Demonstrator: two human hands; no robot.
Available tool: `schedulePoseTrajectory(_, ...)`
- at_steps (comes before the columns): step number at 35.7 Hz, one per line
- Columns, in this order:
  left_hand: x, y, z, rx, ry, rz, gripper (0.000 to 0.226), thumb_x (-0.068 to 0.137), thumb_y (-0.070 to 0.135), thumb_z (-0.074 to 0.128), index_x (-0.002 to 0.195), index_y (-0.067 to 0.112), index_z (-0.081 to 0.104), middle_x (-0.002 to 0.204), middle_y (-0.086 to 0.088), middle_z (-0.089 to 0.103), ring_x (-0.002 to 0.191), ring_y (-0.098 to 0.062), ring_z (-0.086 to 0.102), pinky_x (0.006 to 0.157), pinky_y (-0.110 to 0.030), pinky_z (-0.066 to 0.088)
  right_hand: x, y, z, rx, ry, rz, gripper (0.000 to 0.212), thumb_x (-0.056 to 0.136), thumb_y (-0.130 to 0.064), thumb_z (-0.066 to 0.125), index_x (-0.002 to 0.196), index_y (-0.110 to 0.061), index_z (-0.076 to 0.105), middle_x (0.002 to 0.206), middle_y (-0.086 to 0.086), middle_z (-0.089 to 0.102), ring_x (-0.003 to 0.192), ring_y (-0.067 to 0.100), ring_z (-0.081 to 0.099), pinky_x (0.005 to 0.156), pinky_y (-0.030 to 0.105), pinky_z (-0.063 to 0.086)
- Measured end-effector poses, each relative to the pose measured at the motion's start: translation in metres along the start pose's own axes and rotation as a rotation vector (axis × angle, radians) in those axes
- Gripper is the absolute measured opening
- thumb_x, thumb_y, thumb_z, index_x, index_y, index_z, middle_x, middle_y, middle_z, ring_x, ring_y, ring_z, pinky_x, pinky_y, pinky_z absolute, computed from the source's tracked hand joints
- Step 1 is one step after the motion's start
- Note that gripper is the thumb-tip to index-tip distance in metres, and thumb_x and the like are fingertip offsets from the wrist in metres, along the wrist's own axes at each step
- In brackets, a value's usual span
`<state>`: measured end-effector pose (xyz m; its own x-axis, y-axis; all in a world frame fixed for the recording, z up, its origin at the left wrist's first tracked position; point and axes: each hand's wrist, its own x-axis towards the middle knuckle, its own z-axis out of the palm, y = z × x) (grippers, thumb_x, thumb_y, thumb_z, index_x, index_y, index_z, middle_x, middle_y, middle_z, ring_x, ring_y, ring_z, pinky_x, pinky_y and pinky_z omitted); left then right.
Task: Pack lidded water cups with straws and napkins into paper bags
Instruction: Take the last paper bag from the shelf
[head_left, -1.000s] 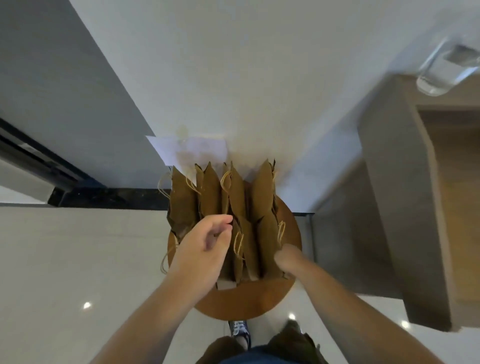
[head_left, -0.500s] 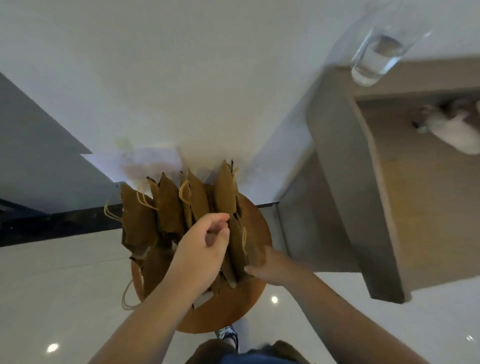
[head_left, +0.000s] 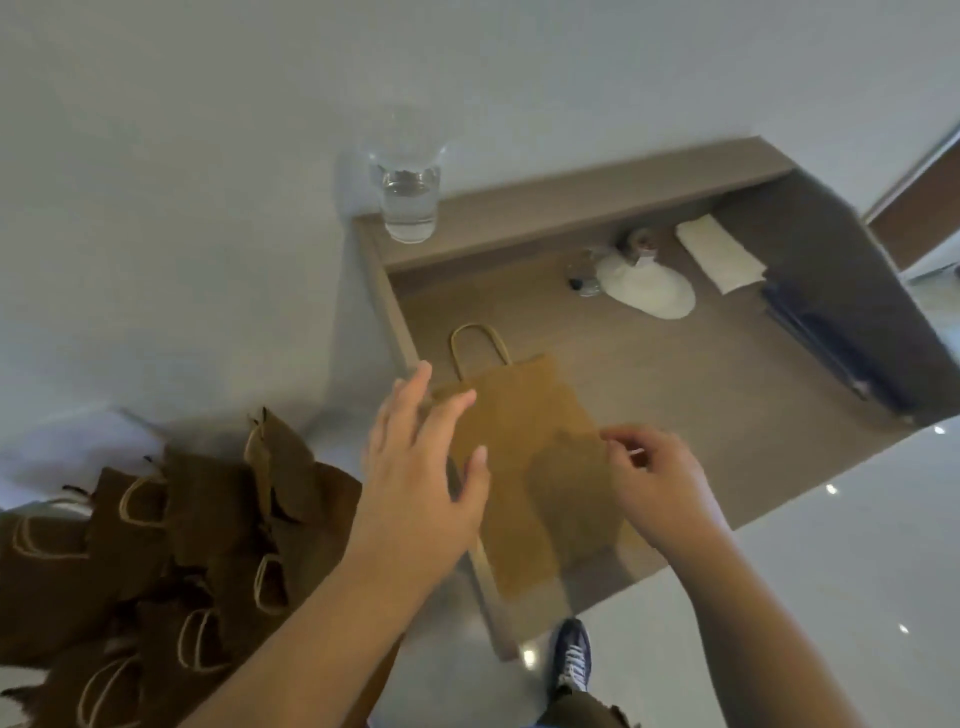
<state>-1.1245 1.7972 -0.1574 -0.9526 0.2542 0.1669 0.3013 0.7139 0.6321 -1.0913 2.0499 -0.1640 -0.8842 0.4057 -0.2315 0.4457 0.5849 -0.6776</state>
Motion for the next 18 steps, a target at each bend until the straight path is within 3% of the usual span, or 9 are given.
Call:
schedulePoseTrajectory(3,0.027,0.027,0.031,0.168,0.093,0.005,0.046,0.100,0.039,0.061,0.145,0.040,0.051,0.171,0.009,0.025,0.163,-0.016,0.010,0.126,-0.046,0.017,0.051,0.045,-0.008,-0.086,-0.165,0.144,0.042,0.103,-0.043,0.054,0.143,-0.029,0.059,0.137,0.006,0.059,0.103,0.020,0.065,0.088,0.033,0.052)
schedulePoseTrajectory(6,0.042,0.044,0.062,0.403,0.077,-0.098,0.044,0.096,0.044,0.063,0.139,0.041,0.055,0.166,0.007,0.039,0.161,-0.021,0.020,0.130,-0.056,0.015,0.082,0.057,-0.009,-0.101,-0.262,0.098,0.050,0.103,-0.045,0.055,0.148,-0.024,0.055,0.139,0.012,0.058,0.110,0.030,0.067,0.097,0.037,0.054)
schedulePoseTrajectory(8,0.046,0.047,0.071,0.528,0.075,-0.125,0.042,0.094,0.048,0.059,0.136,0.041,0.058,0.162,0.007,0.044,0.158,-0.020,0.026,0.131,-0.054,0.012,0.096,0.051,-0.009,-0.089,-0.327,0.049,0.052,0.102,-0.046,0.057,0.150,-0.025,0.052,0.139,0.014,0.061,0.118,0.033,0.067,0.100,0.037,0.054)
schedulePoseTrajectory(13,0.042,0.042,0.069,0.370,0.221,-0.127,0.030,0.093,0.037,0.053,0.114,0.029,0.074,0.135,0.008,0.067,0.134,-0.010,0.055,0.131,-0.047,0.021,0.105,0.032,0.000,-0.143,-0.473,-0.018,0.079,0.095,-0.053,0.065,0.162,-0.025,0.034,0.147,0.009,0.062,0.131,0.030,0.063,0.097,0.031,0.048)
schedulePoseTrajectory(16,0.044,0.050,0.072,0.402,0.217,-0.154,0.025,0.090,0.036,0.059,0.109,0.032,0.076,0.128,0.013,0.069,0.125,-0.005,0.059,0.131,-0.044,0.019,0.109,0.029,0.001,-0.129,-0.479,-0.037,0.072,0.094,-0.046,0.071,0.156,-0.022,0.043,0.140,0.007,0.067,0.127,0.028,0.066,0.097,0.030,0.052)
schedulePoseTrajectory(18,0.046,0.052,0.072,0.421,0.204,-0.167,0.024,0.090,0.038,0.061,0.109,0.034,0.076,0.125,0.015,0.069,0.123,-0.003,0.059,0.131,-0.045,0.019,0.116,0.030,0.002,-0.088,-0.492,-0.062,0.050,0.096,-0.038,0.070,0.142,-0.027,0.055,0.122,-0.001,0.072,0.118,0.025,0.069,0.083,0.022,0.051)
